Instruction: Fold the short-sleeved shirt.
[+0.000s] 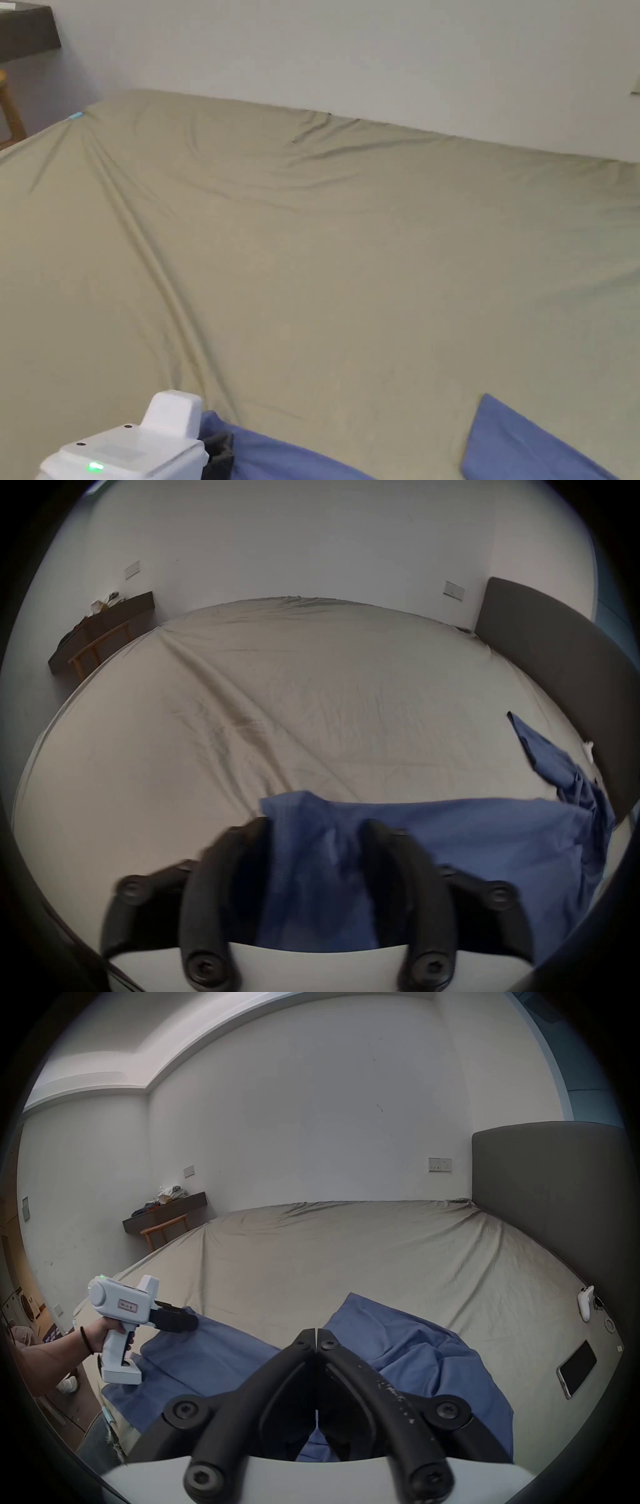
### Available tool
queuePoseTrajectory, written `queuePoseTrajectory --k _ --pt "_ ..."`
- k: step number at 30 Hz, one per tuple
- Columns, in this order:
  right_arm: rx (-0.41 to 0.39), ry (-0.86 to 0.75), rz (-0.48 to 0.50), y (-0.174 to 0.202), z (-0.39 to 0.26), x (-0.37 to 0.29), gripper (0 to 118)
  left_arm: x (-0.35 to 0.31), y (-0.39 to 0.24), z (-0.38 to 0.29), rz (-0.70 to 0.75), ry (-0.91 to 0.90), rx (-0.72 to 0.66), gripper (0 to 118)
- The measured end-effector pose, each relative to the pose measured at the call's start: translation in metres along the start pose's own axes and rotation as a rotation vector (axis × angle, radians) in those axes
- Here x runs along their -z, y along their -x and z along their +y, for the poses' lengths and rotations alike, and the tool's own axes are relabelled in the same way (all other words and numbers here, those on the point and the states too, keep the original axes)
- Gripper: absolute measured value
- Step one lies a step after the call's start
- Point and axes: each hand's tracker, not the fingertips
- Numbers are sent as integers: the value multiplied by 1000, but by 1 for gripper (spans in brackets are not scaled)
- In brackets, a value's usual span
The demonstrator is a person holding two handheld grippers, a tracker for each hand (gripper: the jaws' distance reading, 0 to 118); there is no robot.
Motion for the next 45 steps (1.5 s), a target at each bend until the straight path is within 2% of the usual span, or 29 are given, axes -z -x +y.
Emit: queuePoseTrajectory --k 1,2,3,6,7,8,9,12,13,16,18,20,23,25,27,29,31,32,33,34,35,36,38,40,42,45 --pt "-3 3 -10 -2 0 1 2 -1 1 1 -16 3 -14 6" --pt "-7 9 -30 -6 1 3 2 0 4 1 -31 11 -37 3" --pt "-9 13 -51 -11 2 4 2 1 5 1 -61 27 -69 3" --pt "-20 24 -119 -33 5 10 2 11 5 1 -29 47 -56 3" --pt "-24 29 -148 -42 6 13 8 11 5 2 -28 48 -68 3" --pt "-17 43 -181 -55 7 18 21 12 2 1 -27 49 -87 3" --pt "3 66 -184 -69 8 24 48 12 3 2 -28 53 -98 3" --pt "83 179 -184 -112 6 51 101 10 3 0 -38 50 -106 3" --pt "106 215 -178 -123 4 61 106 10 3 -1 -40 48 -109 3" --pt "152 237 -146 -152 2 84 110 11 5 -1 -39 48 -115 3" --pt "141 244 -155 -169 2 104 110 11 4 1 -33 56 -112 3" --pt "108 321 -183 -180 2 124 110 10 2 3 -28 61 -108 3" --pt "109 398 -206 -190 -3 149 108 10 1 3 -25 59 -109 3" --pt "120 428 -188 -189 -6 159 98 10 0 3 -23 56 -111 3" --pt "109 486 -177 -185 -12 166 78 10 0 3 -22 57 -114 3" --pt "15 483 -206 -175 -15 168 77 10 1 4 -18 62 -112 3" --pt "31 471 -197 -173 -11 166 71 11 0 5 -13 67 -105 3" --pt "36 468 -197 -173 -11 163 58 10 -4 6 -11 67 -102 4" --pt "42 453 -188 -171 -12 160 21 9 -5 5 -9 64 -101 4" --pt "51 430 -167 -169 -11 157 5 8 -6 4 -7 60 -101 4" --pt "68 429 -148 -165 -10 156 5 7 -7 3 -5 51 -100 4" --pt "57 475 -192 -162 -9 158 5 7 -4 2 -3 42 -88 4" --pt "27 484 -173 -158 -5 155 5 3 -6 5 5 45 -67 4" --pt "44 488 -152 -158 7 141 5 -8 -12 14 40 77 -67 4" --pt "91 396 -136 -158 23 122 5 -28 -14 25 36 46 -43 4" --pt "89 263 -167 -158 61 82 5 -73 -15 47 -8 -78 22 4"
